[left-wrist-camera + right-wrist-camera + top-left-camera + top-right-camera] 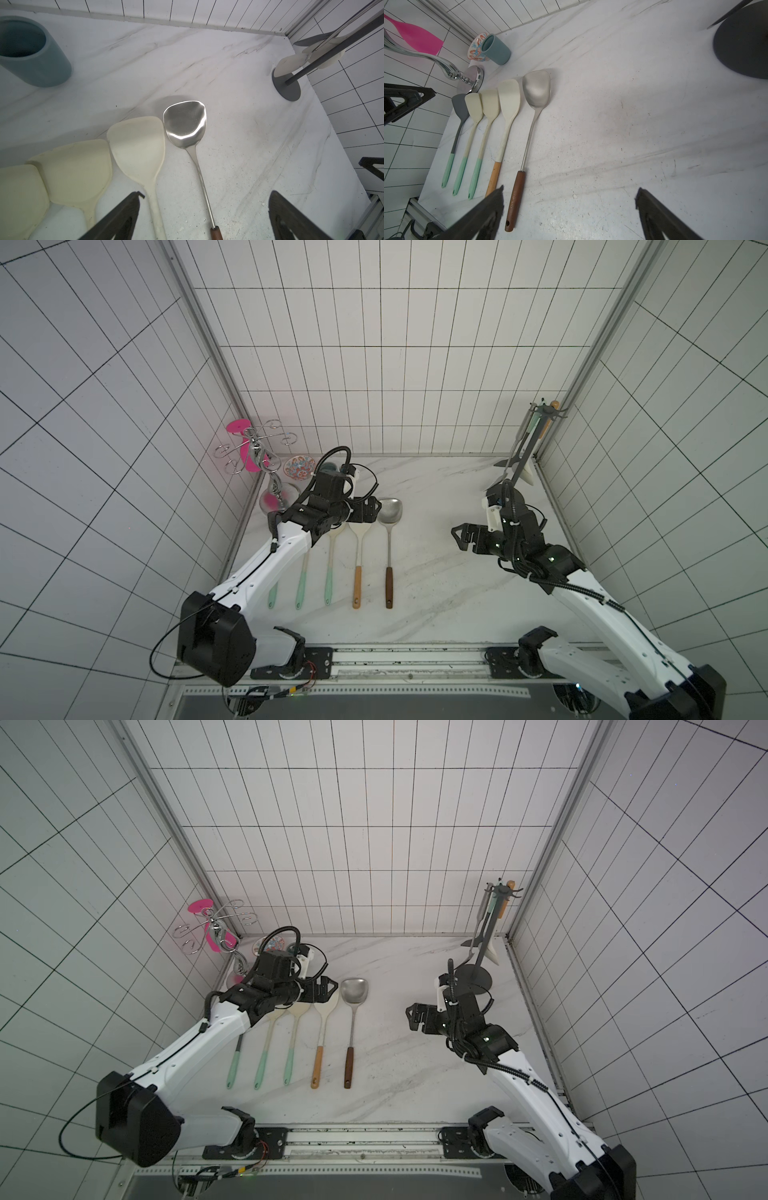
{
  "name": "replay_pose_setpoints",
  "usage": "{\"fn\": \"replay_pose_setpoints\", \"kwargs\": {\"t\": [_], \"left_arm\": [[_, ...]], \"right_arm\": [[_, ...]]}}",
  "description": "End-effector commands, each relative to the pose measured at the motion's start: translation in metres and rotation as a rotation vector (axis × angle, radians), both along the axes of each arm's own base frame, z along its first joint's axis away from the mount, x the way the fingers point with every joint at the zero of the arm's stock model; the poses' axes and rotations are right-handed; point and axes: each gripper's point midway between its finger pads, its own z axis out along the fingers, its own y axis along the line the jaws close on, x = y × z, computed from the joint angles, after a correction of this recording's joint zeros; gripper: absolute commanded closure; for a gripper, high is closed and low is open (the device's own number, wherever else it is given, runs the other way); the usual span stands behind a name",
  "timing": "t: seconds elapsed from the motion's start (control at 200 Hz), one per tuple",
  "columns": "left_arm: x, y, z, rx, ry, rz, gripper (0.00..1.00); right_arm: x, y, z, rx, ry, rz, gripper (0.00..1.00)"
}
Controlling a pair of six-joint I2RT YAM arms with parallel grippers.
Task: Take the spatula off the kitchen utensil rack
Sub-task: Take off the spatula from the rack.
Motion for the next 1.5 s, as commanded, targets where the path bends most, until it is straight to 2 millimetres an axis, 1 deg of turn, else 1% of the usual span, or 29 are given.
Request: {"fn": "replay_pose_setpoints", "kwargs": {"t": [0.0,0.065,0.155,0.285,0.375,0.545,0.7,0.78,0.855,0.935,1.059,1.154,1.354,1.389,1.454,1.494], "left_arm": [[0.012,0.007,0.015,-0.078,-0.051,0.004,0.03],[0.012,0.011,0.013,-0.103,-0.05,0.013,0.03],[0.012,0.012,0.012,-0.128,-0.047,0.012,0.03],[0.015,0.016,0.011,-0.147,-0.037,0.018,0.03],[0.017,0.02,0.011,-0.163,-0.031,0.028,0.03],[0.019,0.027,0.012,-0.186,-0.028,0.041,0.03],[0.019,0.029,0.014,-0.188,-0.035,0.045,0.03],[0.018,0.029,0.014,-0.193,-0.032,0.042,0.03],[0.018,0.029,0.013,-0.191,-0.034,0.044,0.03],[0.018,0.03,0.014,-0.195,-0.036,0.044,0.03],[0.018,0.031,0.013,-0.189,-0.035,0.046,0.03],[0.018,0.033,0.016,-0.187,-0.046,0.05,0.03],[0.019,0.037,0.016,-0.193,-0.041,0.058,0.03],[0.019,0.037,0.016,-0.193,-0.042,0.059,0.03],[0.019,0.037,0.016,-0.191,-0.044,0.06,0.03],[0.019,0.038,0.016,-0.187,-0.044,0.062,0.03]], "right_arm": [[0.015,-0.002,0.005,-0.016,-0.034,-0.019,0.01],[0.025,-0.003,0.005,-0.03,-0.042,-0.04,0.01],[0.041,-0.01,0.007,-0.068,-0.062,-0.101,0.01],[0.064,-0.016,0.018,-0.106,-0.103,-0.15,0.01],[0.083,-0.024,0.029,-0.119,-0.12,-0.181,0.01],[0.115,-0.047,0.049,-0.113,-0.163,-0.254,0.01],[0.133,-0.063,0.061,-0.208,-0.223,-0.263,0.01],[0.142,-0.072,0.069,-0.149,-0.209,-0.25,0.01],[0.15,-0.089,0.075,-0.089,-0.185,-0.265,0.01],[0.155,-0.105,0.081,-0.049,-0.199,-0.281,0.0],[0.158,-0.139,0.087,-0.033,-0.226,-0.356,0.06],[0.16,-0.159,0.094,0.035,-0.263,-0.379,0.17],[0.17,-0.2,0.107,0.049,-0.354,-0.48,0.28],[0.173,-0.207,0.11,0.05,-0.376,-0.494,0.31],[0.179,-0.218,0.112,0.056,-0.392,-0.522,0.42],[0.183,-0.223,0.116,0.062,-0.415,-0.522,0.46]]}}
